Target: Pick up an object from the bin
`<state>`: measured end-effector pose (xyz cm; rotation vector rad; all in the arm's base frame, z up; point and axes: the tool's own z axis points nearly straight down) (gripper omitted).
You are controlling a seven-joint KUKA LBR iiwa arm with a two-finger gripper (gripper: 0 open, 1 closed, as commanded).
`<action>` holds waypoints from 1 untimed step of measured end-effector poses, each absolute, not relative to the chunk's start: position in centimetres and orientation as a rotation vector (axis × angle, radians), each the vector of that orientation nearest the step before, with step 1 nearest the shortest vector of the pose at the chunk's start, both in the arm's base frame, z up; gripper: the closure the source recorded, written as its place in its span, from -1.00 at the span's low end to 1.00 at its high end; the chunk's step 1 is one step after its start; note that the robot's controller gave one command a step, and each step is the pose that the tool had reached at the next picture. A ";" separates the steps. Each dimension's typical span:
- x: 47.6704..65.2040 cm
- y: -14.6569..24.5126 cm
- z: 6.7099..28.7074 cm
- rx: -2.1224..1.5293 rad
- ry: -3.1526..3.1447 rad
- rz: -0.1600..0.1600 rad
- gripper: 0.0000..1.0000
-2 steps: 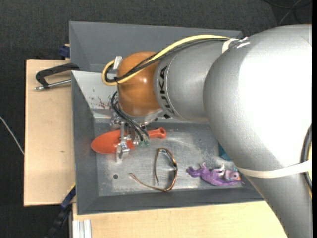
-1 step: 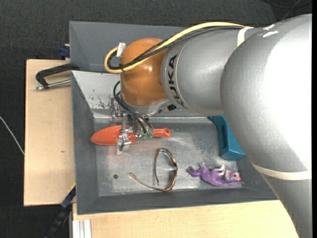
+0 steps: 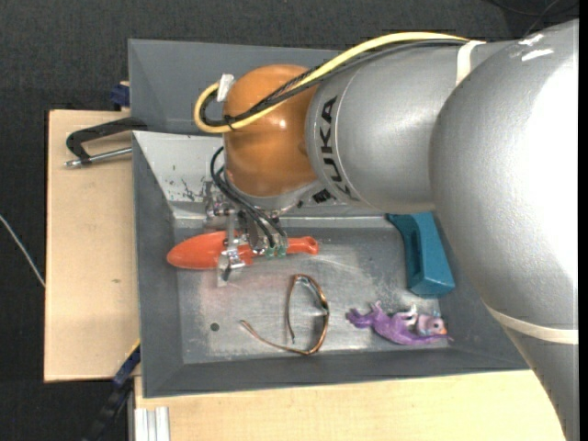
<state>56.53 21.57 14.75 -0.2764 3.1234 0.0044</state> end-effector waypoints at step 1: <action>57.4 21.3 19.0 -0.285 3.130 0.002 1.00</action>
Offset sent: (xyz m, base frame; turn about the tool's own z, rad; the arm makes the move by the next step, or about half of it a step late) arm 0.0072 -0.0289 -0.0775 0.0202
